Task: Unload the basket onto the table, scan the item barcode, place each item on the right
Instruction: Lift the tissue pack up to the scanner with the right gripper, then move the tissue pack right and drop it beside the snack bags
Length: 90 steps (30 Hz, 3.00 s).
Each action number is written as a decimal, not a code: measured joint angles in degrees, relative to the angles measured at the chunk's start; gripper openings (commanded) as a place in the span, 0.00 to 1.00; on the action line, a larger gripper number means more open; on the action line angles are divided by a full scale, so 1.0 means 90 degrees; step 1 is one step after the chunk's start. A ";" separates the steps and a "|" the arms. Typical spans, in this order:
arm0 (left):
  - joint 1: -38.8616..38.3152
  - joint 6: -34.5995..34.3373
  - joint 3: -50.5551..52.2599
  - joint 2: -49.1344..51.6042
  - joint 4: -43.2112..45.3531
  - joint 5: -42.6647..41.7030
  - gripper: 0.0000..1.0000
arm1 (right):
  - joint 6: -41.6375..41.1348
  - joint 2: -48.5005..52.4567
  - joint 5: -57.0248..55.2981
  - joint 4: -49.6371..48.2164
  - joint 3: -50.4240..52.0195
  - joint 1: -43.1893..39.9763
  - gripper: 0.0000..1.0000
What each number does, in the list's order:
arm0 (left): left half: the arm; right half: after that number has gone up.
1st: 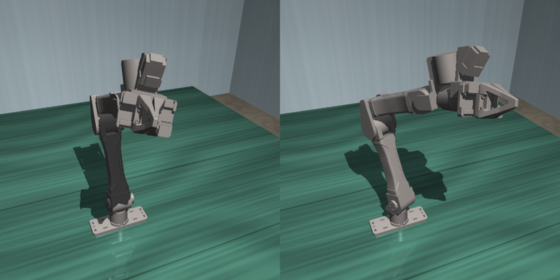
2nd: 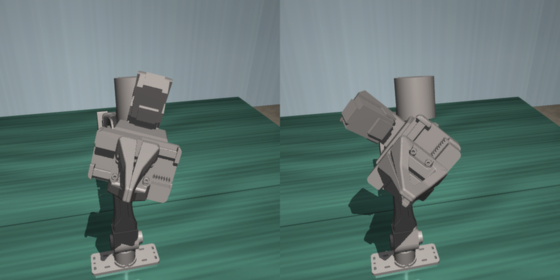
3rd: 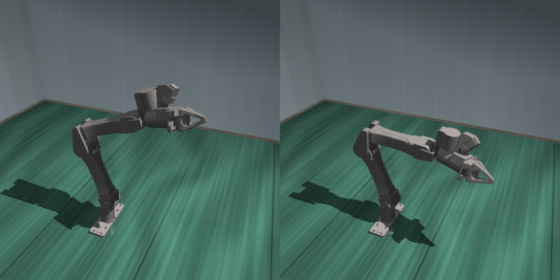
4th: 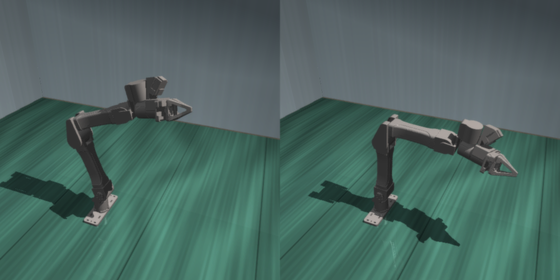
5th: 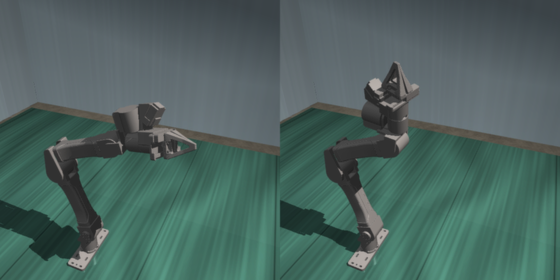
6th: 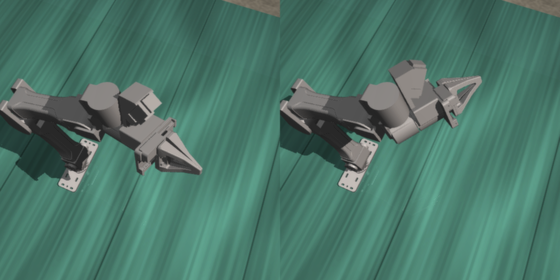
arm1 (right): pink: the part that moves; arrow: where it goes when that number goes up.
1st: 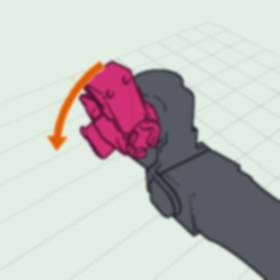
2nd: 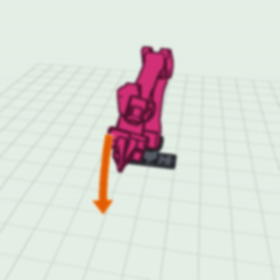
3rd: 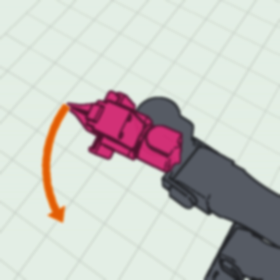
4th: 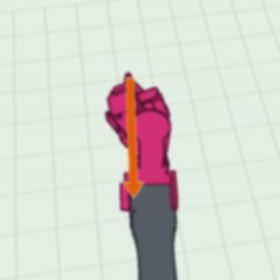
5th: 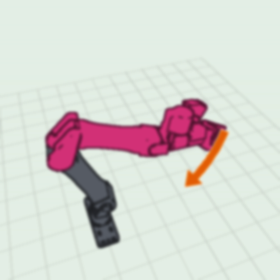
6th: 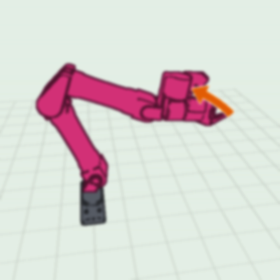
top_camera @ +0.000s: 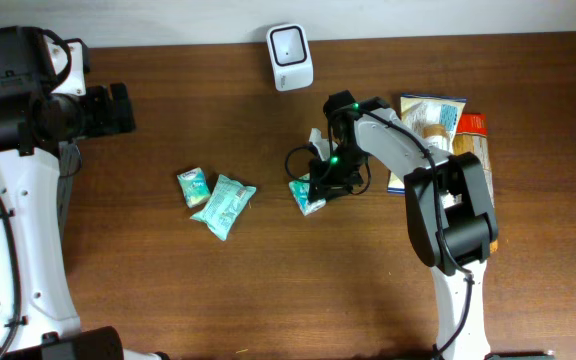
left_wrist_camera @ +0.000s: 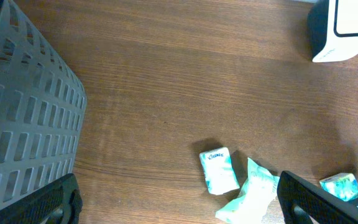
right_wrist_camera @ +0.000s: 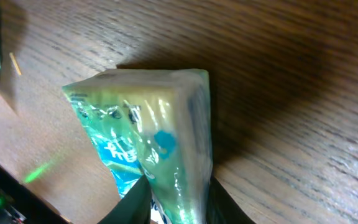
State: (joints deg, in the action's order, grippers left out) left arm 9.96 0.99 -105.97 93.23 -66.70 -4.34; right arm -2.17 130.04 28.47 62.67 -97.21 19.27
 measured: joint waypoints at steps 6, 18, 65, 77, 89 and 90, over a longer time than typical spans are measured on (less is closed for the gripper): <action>0.0000 0.0000 0.0000 0.0000 0.0002 0.0000 0.99 | -0.0024 -0.0012 0.0279 0.0000 0.0041 -0.0002 0.04; 0.0000 0.0000 0.0000 0.0000 0.0000 0.0000 0.99 | -0.0027 -0.1632 0.4286 0.0182 0.0206 -0.1200 0.04; 0.0000 0.0000 0.0000 0.0000 -0.0002 0.0002 0.99 | 0.2703 0.2101 -0.7261 -0.6086 -0.3602 0.1112 0.04; 0.0000 0.0000 0.0000 0.0000 -0.0002 0.0002 0.99 | 0.2368 0.1834 -0.7218 -0.5338 -0.3580 0.1290 0.04; 0.0000 0.0000 0.0000 0.0000 0.0005 0.0000 0.99 | -0.0879 -0.1758 -0.1379 0.2033 -0.3655 -0.0930 0.04; 0.0000 0.0000 0.0000 0.0000 -0.0012 0.0002 0.99 | -0.0908 -0.1712 -0.1477 0.2348 -0.3531 -0.1163 0.04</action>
State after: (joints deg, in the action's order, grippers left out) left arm 9.96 0.99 -105.97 93.23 -66.81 -4.32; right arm -10.35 114.63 15.18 83.81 -128.99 8.80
